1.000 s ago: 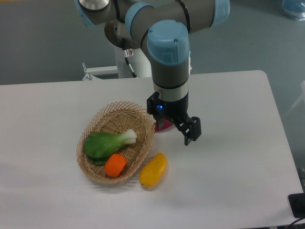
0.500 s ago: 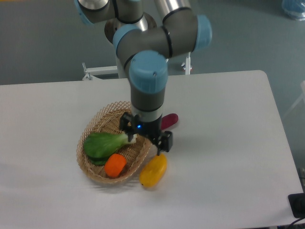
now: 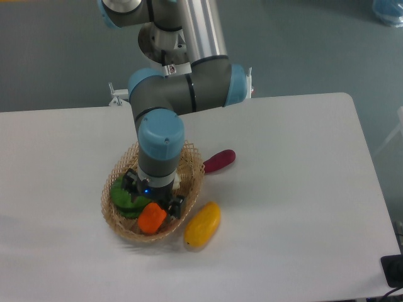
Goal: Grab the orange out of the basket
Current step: 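Close the gripper around the orange inside the basket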
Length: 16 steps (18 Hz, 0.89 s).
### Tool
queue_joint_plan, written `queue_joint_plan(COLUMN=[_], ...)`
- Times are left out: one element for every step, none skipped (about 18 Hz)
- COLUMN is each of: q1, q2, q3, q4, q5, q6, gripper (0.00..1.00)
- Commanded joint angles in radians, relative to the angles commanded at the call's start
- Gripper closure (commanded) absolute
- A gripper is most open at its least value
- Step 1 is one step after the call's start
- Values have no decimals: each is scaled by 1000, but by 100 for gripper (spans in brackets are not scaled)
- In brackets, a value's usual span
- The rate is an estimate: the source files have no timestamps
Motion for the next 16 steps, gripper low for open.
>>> queue_joint_plan(q1=[0, 0, 2, 2, 0, 2, 2, 2, 2, 2, 2, 2, 2, 2, 2, 2], q2=[0, -3, -5, -8, -9, -11, -14, -17, -20, -22, -22, -22, -23, -28, -32, -35], q3=[2, 3, 3, 3, 5, 6, 5, 5, 3, 3, 3, 2, -2, 0, 2, 0], q4=[3, 5, 6, 8, 8, 8, 9, 9, 9, 9, 9, 8, 9, 9, 14, 14], q5=[3, 3, 3, 3, 3, 5, 5, 5, 5, 5, 5, 5, 6, 6, 6, 6], q6=[2, 8, 11, 11, 11, 11, 12, 12, 12, 12, 12, 12, 12, 12, 12, 12], gripper=[0, 0, 0, 0, 0, 0, 0, 0, 0, 0, 0, 0, 0, 0, 0, 0])
